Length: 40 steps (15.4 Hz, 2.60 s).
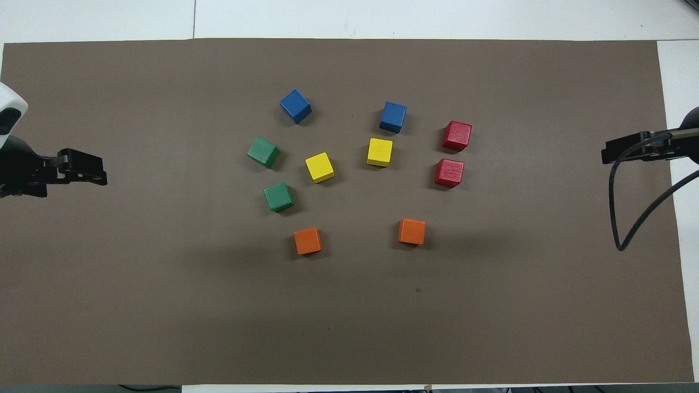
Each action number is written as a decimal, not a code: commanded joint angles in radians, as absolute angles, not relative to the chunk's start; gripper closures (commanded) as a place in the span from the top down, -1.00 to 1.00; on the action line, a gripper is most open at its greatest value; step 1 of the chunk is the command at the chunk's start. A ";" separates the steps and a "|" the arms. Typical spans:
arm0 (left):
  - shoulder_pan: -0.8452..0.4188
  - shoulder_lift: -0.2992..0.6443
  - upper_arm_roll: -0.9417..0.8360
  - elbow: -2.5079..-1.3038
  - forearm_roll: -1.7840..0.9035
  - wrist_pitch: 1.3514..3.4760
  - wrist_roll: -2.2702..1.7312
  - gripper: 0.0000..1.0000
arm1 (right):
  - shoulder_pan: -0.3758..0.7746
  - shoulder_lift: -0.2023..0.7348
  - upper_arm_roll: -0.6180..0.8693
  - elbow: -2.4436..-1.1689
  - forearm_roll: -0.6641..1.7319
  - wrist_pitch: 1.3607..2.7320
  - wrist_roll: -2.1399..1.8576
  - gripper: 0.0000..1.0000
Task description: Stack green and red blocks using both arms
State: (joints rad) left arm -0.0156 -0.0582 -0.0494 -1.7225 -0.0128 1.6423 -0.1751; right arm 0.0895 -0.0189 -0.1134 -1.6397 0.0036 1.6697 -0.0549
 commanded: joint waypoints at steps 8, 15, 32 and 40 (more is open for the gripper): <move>-0.014 -0.069 -0.049 -1.732 -0.032 1.608 -0.167 1.00 | 0.075 -0.044 -0.103 -1.666 -0.005 1.655 -0.032 1.00; -0.074 -0.017 -0.075 -1.792 -0.034 1.762 -0.319 1.00 | 0.202 -0.006 -0.101 -1.874 -0.005 1.883 0.280 1.00; -0.388 0.298 -0.072 -1.936 -0.026 2.206 -0.847 1.00 | 0.351 0.316 -0.095 -1.910 0.012 2.264 0.494 1.00; -0.428 0.284 -0.072 -2.017 -0.026 2.278 -0.977 -1.00 | 0.368 0.371 -0.095 -1.953 0.012 2.400 0.517 0.81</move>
